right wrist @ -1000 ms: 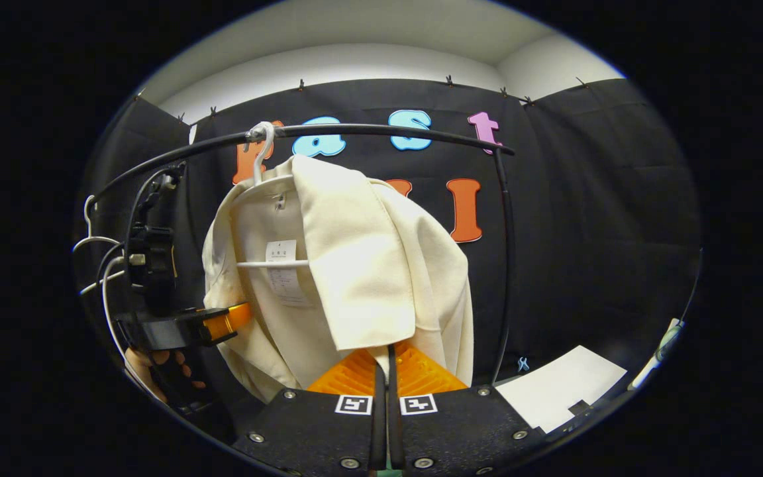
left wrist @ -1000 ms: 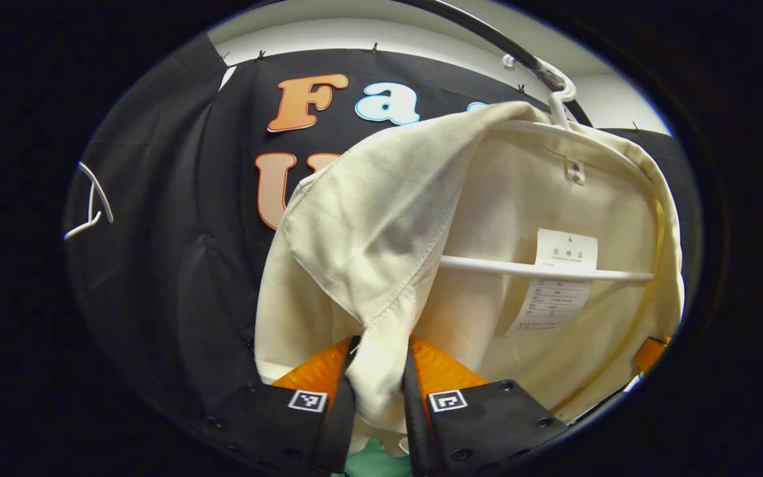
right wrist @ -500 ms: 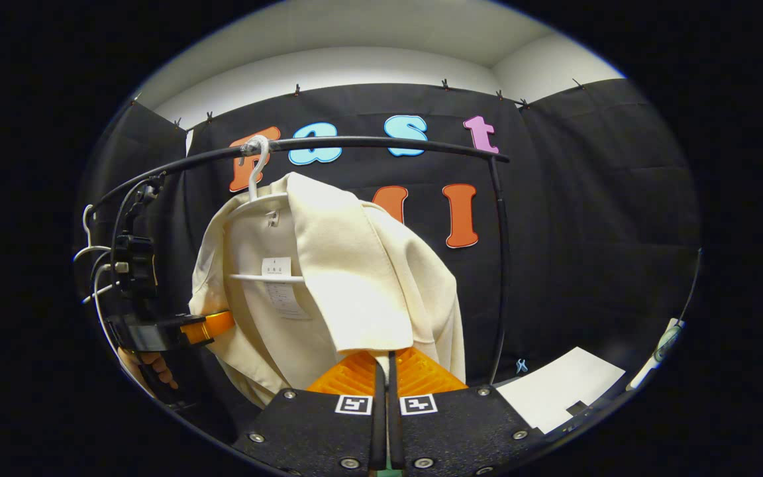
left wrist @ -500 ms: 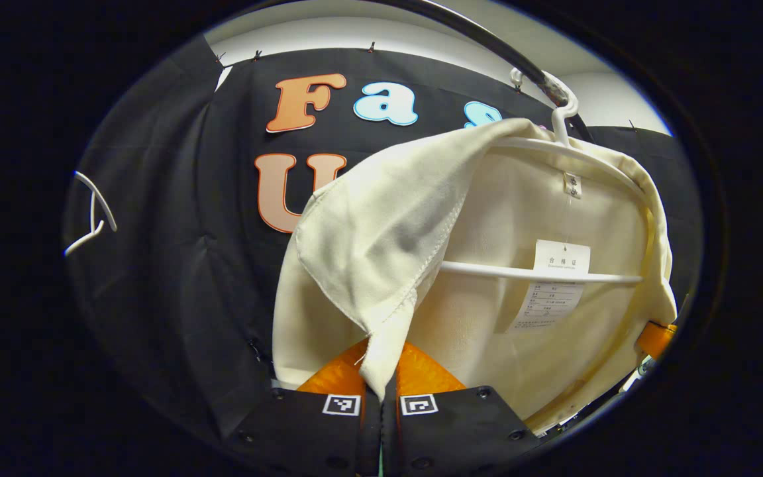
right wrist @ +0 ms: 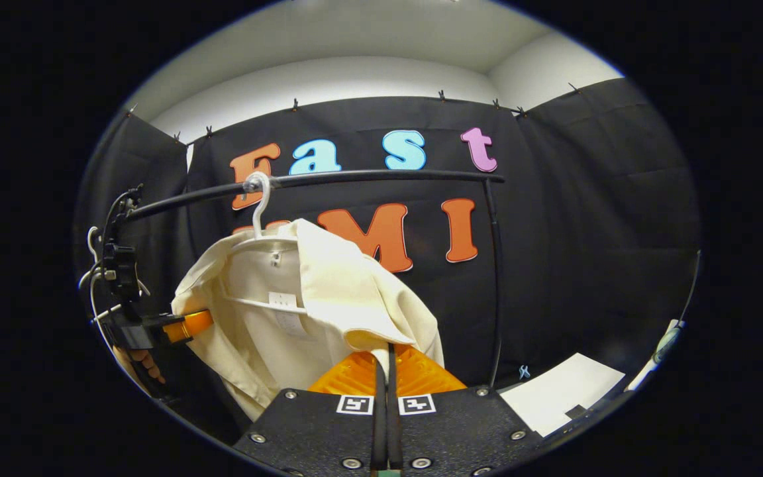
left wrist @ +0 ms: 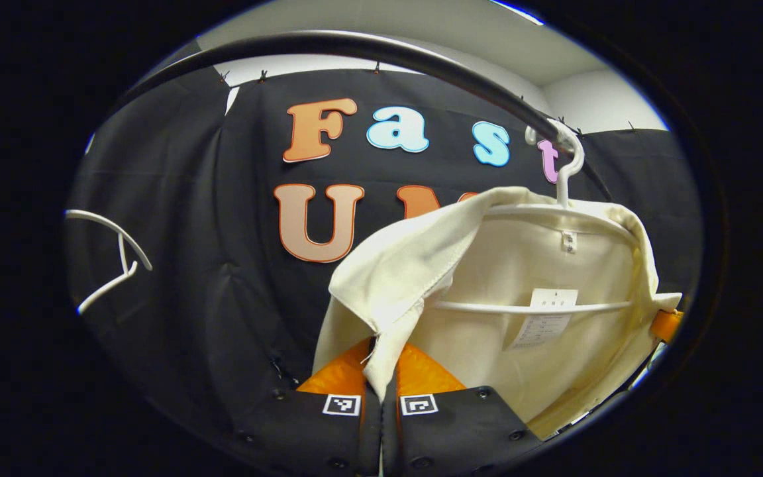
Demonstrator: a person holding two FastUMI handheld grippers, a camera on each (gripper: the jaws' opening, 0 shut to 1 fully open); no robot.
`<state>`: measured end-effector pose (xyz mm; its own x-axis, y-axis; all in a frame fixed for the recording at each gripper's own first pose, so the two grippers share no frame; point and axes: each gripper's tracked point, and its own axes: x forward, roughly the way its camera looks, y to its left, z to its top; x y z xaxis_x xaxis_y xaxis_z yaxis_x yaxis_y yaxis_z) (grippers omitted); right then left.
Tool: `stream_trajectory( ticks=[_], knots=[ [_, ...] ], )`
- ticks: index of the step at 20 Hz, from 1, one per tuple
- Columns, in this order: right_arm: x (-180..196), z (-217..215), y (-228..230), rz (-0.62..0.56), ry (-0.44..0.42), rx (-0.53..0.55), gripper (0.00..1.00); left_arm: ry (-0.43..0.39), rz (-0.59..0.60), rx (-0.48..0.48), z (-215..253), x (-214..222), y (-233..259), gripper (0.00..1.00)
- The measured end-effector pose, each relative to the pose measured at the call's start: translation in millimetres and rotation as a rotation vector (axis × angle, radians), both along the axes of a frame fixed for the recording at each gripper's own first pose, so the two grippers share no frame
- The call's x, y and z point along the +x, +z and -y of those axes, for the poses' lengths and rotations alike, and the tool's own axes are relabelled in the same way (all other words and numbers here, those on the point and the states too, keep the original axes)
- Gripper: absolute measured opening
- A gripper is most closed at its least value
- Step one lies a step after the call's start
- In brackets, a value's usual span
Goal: Grasp the clothes on the hanger with both hands and then place them into the laundry hamper below.
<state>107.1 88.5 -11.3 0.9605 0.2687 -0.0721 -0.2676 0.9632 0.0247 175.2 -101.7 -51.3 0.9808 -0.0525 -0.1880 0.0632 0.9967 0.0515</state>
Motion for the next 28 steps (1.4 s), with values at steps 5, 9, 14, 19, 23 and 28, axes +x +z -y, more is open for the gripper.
stream_trajectory(
  ticks=[5, 9, 14, 19, 23, 28],
  knots=[
    [7.7, 13.7, 29.2, 0.061, -0.018, -0.016, 0.0, 0.015, 0.043, 0.006, -16.9, -4.2, 27.2, 0.08],
    [18.4, 38.6, 42.0, 0.088, -0.07, -0.025, 0.0, 0.016, 0.047, 0.027, -21.6, -2.5, 30.9, 0.08],
    [34.1, 59.6, 55.6, 0.113, -0.099, -0.041, 0.0, 0.018, 0.066, 0.001, -29.6, 0.4, 38.7, 0.06],
    [53.0, 75.9, 65.5, 0.135, -0.114, -0.091, 0.0, 0.039, 0.128, 0.057, -50.9, 7.8, 68.7, 0.06],
    [64.8, 78.1, 87.5, 0.183, -0.104, -0.141, 0.0, 0.033, 0.139, 0.081, -52.6, 9.5, 72.2, 0.06],
    [76.4, 72.7, 63.1, 0.125, -0.054, -0.143, 0.0, 0.049, 0.136, 0.072, -65.0, 12.6, 68.4, 0.07]
  ],
)
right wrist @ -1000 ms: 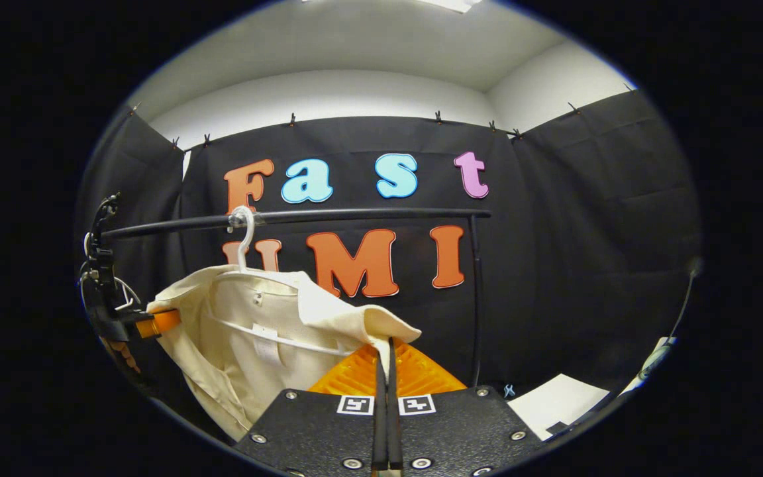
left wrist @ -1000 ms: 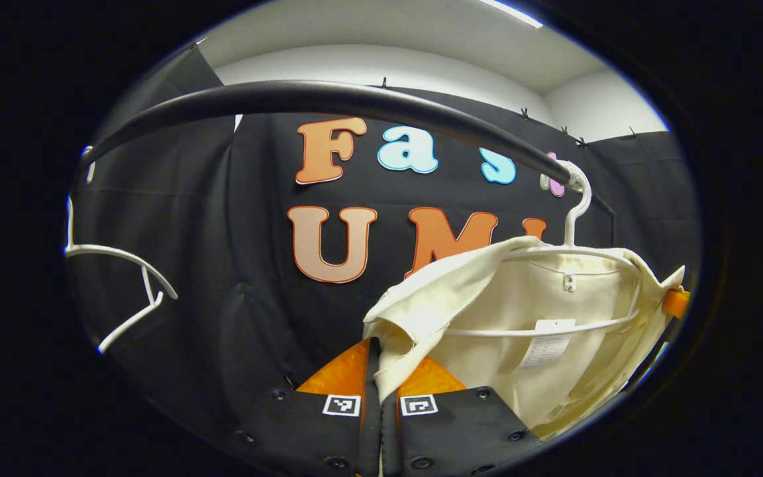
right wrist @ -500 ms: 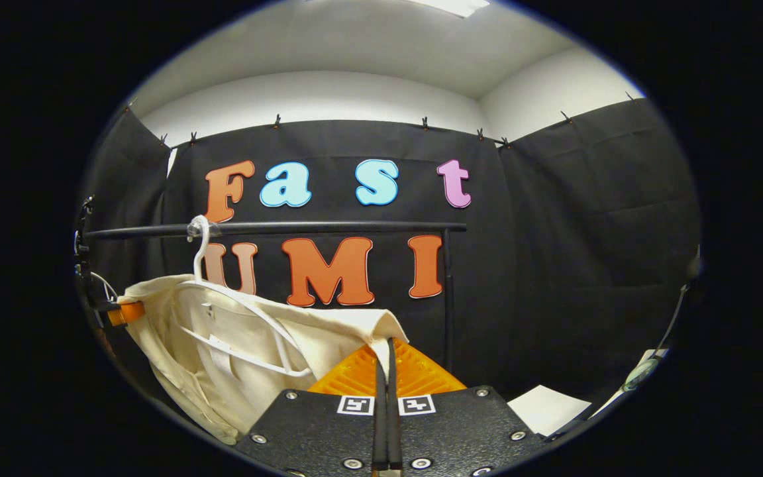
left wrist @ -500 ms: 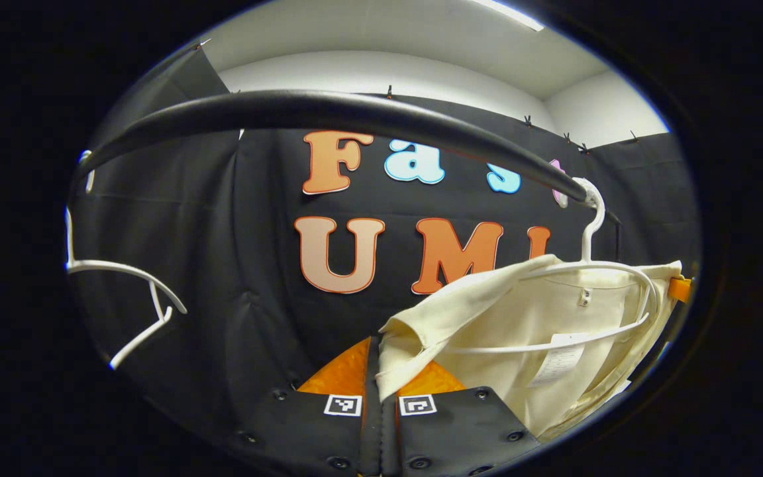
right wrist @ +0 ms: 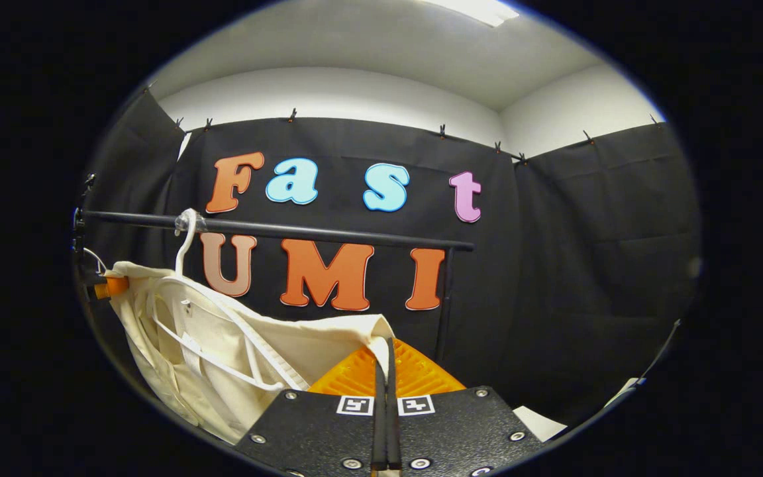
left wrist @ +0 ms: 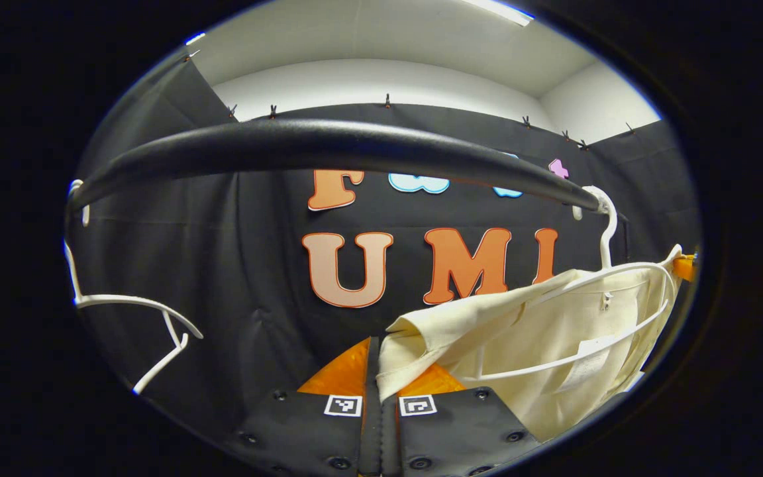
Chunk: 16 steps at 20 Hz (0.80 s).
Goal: Grasp the clothes on the hanger with both hands and then place them into the laundry hamper below.
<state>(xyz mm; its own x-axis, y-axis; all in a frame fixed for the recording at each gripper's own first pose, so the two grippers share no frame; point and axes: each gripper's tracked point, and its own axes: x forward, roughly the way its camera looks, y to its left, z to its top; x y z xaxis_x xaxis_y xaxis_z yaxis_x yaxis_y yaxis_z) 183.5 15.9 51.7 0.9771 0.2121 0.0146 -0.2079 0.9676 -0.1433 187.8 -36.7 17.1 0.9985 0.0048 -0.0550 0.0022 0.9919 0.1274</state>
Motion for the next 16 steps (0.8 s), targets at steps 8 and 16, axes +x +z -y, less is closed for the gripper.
stream_trajectory(
  ticks=[8, 16],
  knots=[
    [0.1, -2.5, -46.5, -0.103, 0.046, 0.051, 0.0, 0.04, -0.051, 0.001, -17.4, 5.0, -29.9, 0.07],
    [-26.1, -12.2, -91.4, -0.151, 0.052, 0.062, 0.0, 0.116, -0.158, -0.017, -47.9, -2.9, -84.5, 0.07]
  ],
)
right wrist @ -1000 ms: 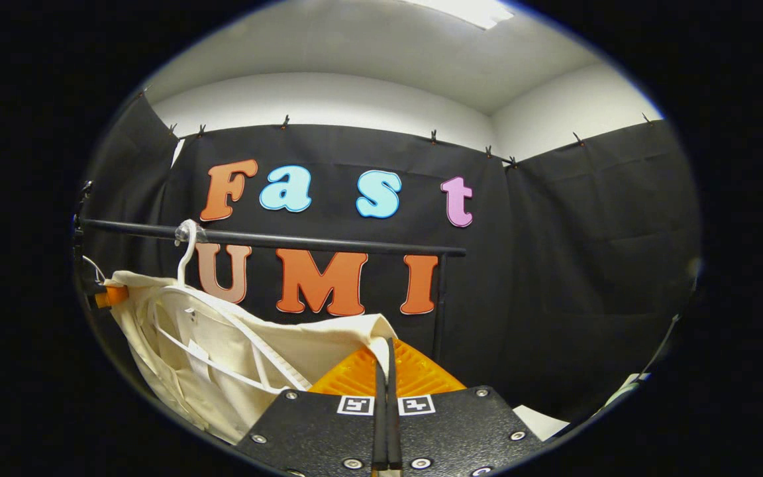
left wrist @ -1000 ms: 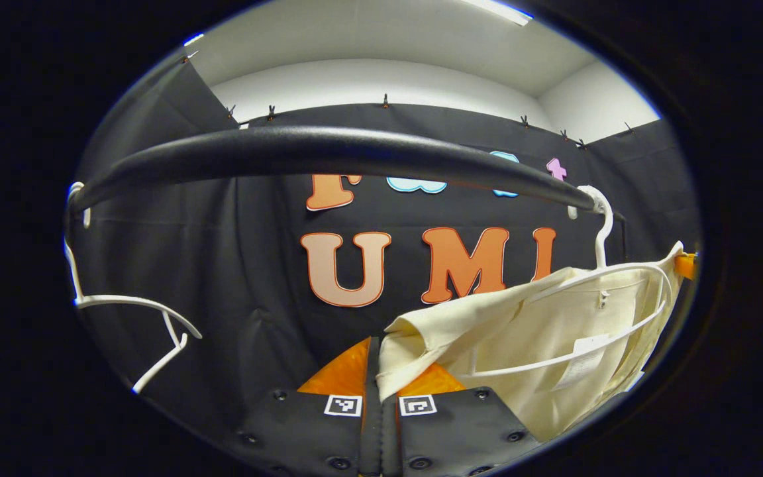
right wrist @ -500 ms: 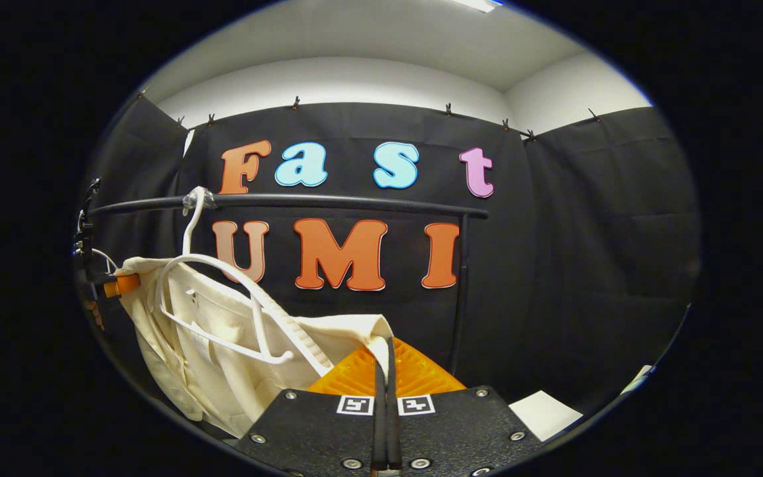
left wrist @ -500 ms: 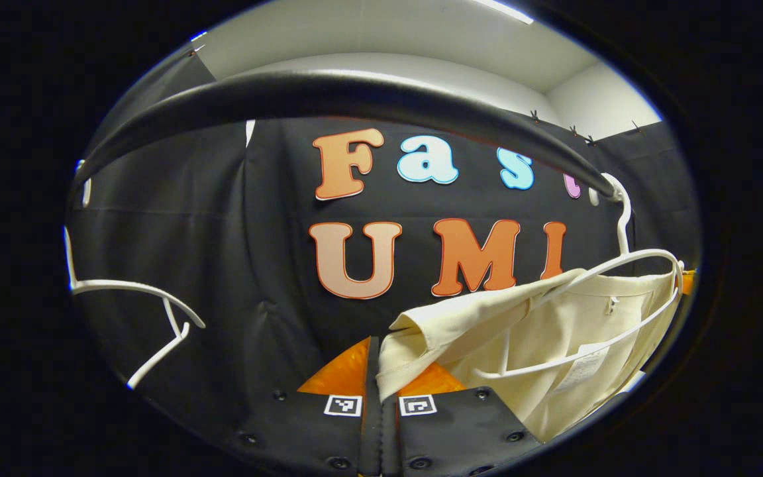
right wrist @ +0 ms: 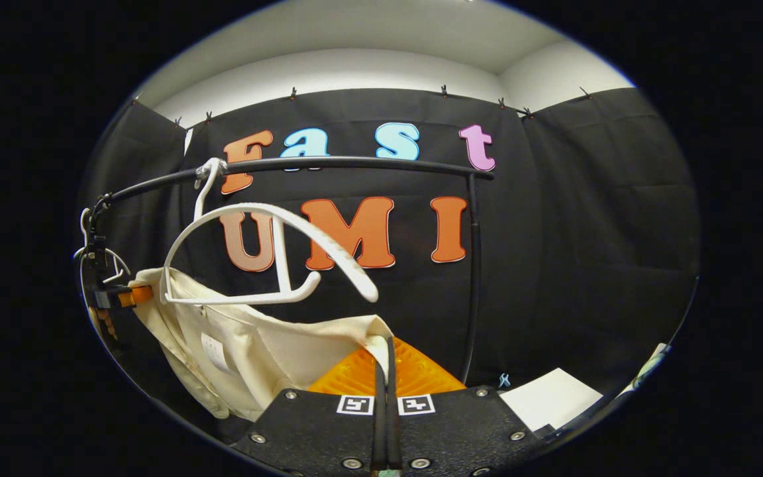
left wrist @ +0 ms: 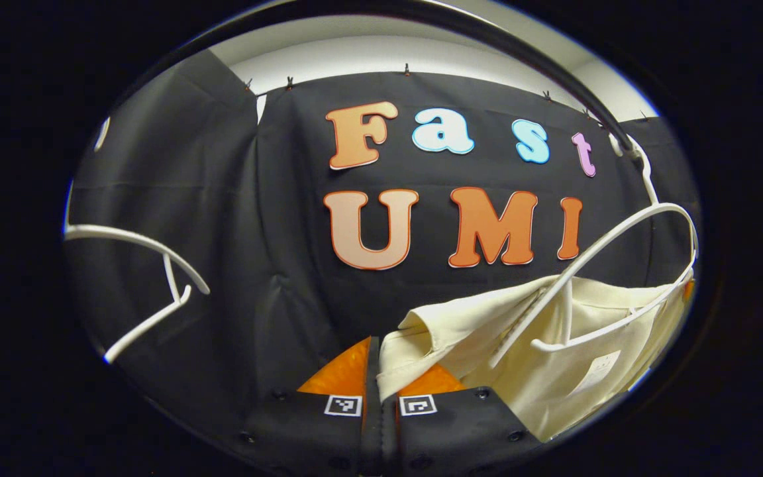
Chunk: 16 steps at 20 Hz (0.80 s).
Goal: Grasp the clothes on the hanger with both hands and then place them into the laundry hamper below.
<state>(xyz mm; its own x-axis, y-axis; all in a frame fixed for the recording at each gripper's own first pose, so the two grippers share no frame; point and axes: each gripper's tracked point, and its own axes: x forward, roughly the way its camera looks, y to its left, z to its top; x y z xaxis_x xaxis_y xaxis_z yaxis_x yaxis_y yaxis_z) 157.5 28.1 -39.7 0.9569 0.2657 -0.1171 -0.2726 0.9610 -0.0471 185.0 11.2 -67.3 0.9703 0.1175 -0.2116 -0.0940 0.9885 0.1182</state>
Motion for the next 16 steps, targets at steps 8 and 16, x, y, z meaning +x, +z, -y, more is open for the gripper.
stream_trajectory(
  ticks=[8, 16],
  knots=[
    [-22.1, -11.2, -29.9, -0.033, -0.012, -0.021, 0.0, -0.013, -0.073, -0.029, 6.9, -38.9, -40.2, 0.06],
    [-37.6, -43.4, -65.8, -0.125, 0.022, 0.004, 0.0, -0.1, -0.128, -0.081, 53.9, -64.2, -62.2, 0.07]
  ],
)
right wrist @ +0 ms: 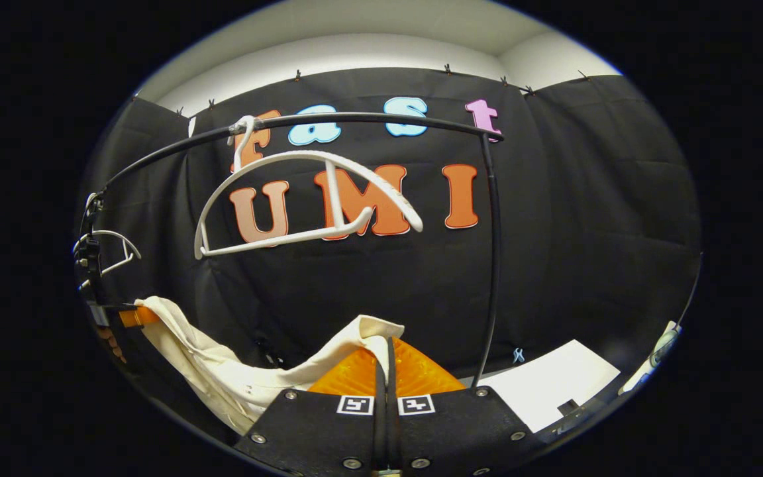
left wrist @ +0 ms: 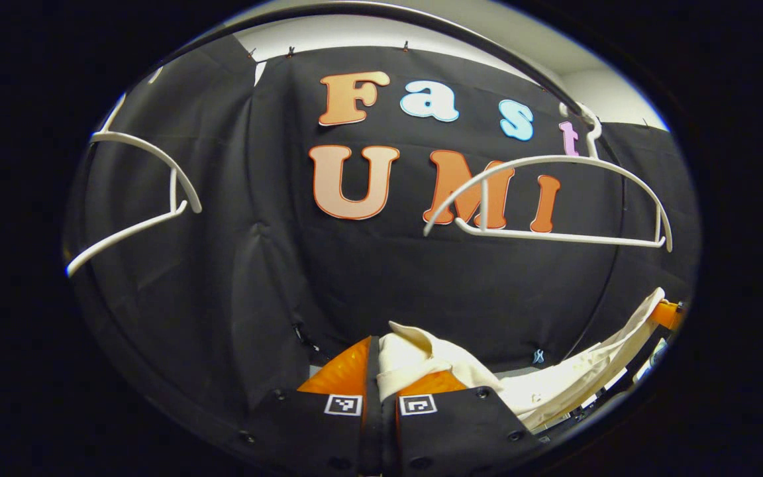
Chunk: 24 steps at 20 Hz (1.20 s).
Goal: Grasp the clothes on the hanger with both hands and then place them into the laundry hamper below.
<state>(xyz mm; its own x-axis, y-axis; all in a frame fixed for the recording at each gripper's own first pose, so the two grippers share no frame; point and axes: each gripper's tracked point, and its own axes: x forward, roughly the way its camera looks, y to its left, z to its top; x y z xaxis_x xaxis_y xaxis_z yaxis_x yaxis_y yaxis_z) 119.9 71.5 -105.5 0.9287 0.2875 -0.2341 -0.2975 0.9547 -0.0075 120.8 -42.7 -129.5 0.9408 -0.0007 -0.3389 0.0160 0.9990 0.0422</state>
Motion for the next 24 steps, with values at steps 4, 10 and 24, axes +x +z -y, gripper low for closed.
stream_trajectory(
  ticks=[4, 10, 24],
  knots=[
    [-3.3, -19.3, -14.2, -0.025, 0.022, 0.001, 0.0, -0.031, -0.024, -0.031, 20.7, -0.8, -13.0, 0.06],
    [-13.3, -38.5, -45.0, -0.08, 0.03, 0.001, 0.0, -0.068, -0.084, -0.103, 55.7, -9.6, -39.3, 0.07],
    [-13.4, -50.3, -170.8, -0.302, -0.006, -0.094, 0.0, -0.127, -0.441, -0.136, 99.5, -41.0, -191.8, 0.07]
  ],
)
